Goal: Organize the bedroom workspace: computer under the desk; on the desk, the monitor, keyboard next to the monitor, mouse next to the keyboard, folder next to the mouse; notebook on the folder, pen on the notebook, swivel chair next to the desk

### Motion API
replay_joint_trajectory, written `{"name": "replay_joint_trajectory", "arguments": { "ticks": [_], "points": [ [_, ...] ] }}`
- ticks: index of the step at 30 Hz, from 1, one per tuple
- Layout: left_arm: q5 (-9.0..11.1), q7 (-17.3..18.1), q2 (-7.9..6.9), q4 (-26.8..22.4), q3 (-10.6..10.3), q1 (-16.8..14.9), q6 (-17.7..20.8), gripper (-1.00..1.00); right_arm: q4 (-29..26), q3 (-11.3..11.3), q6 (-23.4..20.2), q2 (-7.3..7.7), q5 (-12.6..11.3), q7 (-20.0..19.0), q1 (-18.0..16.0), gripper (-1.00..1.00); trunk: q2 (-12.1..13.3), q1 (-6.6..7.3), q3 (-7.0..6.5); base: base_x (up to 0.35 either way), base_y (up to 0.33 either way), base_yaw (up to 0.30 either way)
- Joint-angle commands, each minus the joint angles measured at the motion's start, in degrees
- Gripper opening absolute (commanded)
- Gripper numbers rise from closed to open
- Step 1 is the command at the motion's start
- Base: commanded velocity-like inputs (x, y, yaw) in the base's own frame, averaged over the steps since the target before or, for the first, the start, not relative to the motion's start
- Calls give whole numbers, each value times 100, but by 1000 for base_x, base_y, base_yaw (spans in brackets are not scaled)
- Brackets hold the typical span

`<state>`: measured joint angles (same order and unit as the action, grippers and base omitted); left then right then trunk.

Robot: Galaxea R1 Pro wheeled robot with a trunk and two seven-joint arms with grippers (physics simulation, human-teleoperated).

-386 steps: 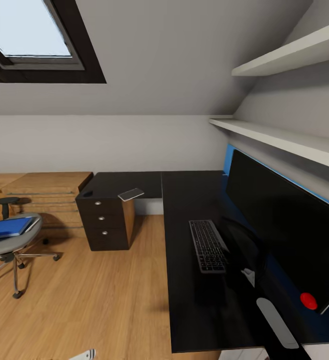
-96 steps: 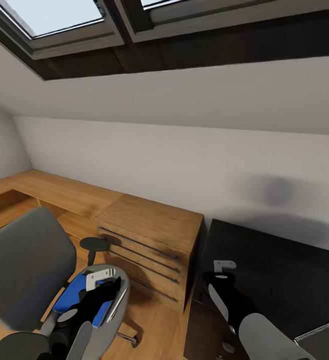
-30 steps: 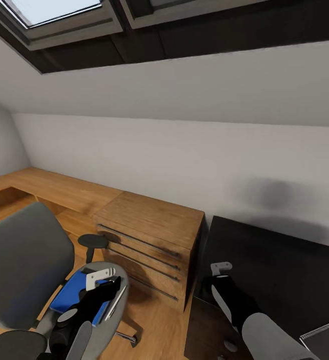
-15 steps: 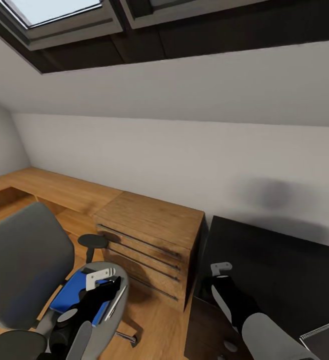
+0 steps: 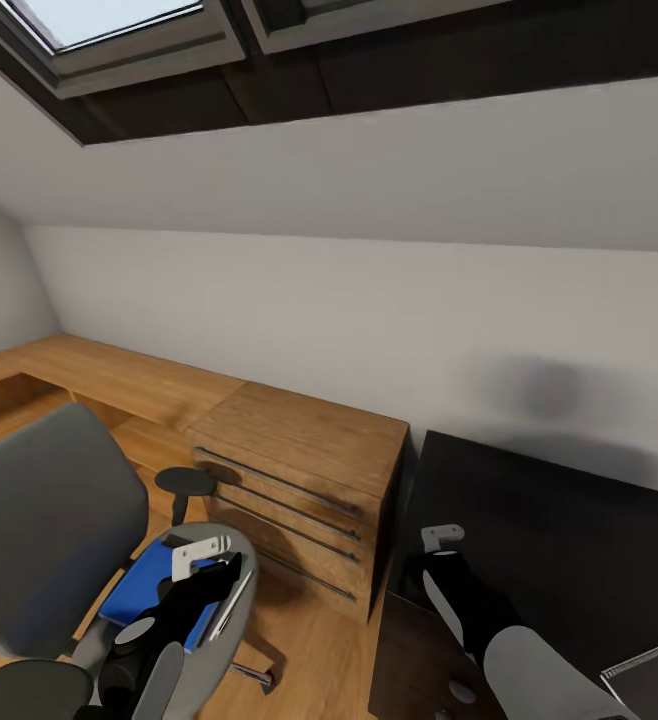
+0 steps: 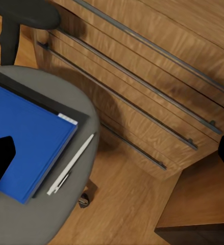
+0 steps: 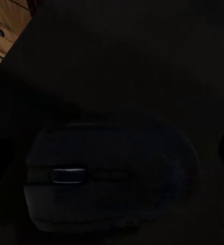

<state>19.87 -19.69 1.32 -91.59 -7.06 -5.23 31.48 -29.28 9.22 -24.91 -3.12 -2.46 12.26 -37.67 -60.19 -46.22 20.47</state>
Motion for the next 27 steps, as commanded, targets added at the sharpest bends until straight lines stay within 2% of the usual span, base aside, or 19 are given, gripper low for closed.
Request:
{"name": "replay_joint_trajectory", "arguments": {
  "ticks": [1, 6, 12, 23, 24, 27],
  "points": [
    [61, -55, -1, -8, -6, -4, 16, 100, -8, 36, -37, 4, -27, 39, -4, 100, -5, 0, 7, 0, 0, 0],
    [61, -55, -1, -8, -6, -4, 16, 100, -7, 36, -40, 4, -27, 39, -4, 100, -5, 0, 7, 0, 0, 0],
    [61, -59, -1, -14, -6, -4, 16, 100, -7, 36, -55, 4, -27, 39, -4, 100, -246, -132, 115, 0, 0, 0],
    [61, -58, -1, -16, -6, -4, 16, 100, -16, 36, -153, 4, -27, 39, -4, 100, -246, -132, 115, 0, 0, 0],
    [61, -57, -1, -16, -6, -4, 16, 100, -16, 36, -153, 4, -27, 39, -4, -100, -246, -132, 115, 0, 0, 0],
    [61, -58, -1, -16, -6, -4, 16, 100, -16, 37, -163, 4, -27, 41, -4, -100, -246, -132, 115, 0, 0, 0]
  ]
}}
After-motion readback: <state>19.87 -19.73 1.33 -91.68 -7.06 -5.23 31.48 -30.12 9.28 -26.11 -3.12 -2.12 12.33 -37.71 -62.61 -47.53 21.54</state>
